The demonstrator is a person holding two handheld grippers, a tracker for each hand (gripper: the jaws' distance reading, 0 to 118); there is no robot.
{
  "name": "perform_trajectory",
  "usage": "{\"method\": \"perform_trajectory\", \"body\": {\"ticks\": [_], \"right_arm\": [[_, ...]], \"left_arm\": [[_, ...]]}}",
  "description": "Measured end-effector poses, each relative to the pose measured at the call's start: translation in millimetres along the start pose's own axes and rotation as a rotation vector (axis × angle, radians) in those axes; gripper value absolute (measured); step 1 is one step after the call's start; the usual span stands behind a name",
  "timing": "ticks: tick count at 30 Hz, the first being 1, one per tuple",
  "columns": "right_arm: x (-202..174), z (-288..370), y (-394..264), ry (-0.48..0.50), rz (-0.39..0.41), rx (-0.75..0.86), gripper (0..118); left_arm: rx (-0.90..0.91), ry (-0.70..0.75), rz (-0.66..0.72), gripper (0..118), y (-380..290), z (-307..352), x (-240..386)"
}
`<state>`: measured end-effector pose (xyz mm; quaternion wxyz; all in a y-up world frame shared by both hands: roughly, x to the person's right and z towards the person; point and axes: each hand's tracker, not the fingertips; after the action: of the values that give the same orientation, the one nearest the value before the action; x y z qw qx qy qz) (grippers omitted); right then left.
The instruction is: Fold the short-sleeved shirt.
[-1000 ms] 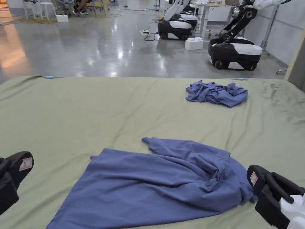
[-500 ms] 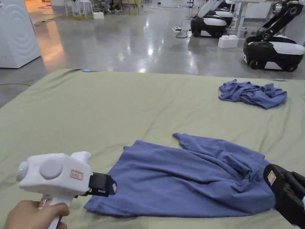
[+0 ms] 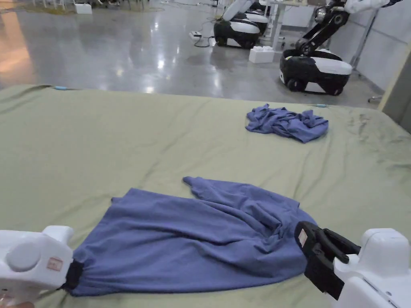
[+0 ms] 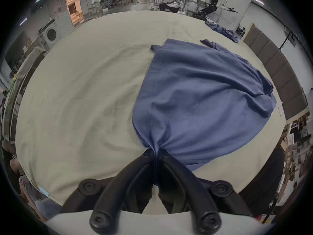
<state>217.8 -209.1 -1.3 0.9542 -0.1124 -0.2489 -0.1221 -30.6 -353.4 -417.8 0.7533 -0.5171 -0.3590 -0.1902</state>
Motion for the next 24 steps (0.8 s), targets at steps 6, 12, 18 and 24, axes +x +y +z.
{"method": "perform_trajectory", "body": {"ticks": [6,12,18,24], "right_arm": [[80,-99,26,-0.105,0.037,-0.185,2],[175,-257,13,-0.193,-0.099,-0.544,25],[227,-358,-33,-0.2,-0.36,-0.766,61],[206,-379,-18,-0.207,-0.088,-0.784,14]], "left_arm": [[0.098,0.004,-0.037,3,-14,42,16],[0.297,-0.115,0.057,3,-10,96,20],[0.298,-0.142,0.048,3,-7,99,22],[0.287,-0.133,0.053,3,-9,95,19]]}}
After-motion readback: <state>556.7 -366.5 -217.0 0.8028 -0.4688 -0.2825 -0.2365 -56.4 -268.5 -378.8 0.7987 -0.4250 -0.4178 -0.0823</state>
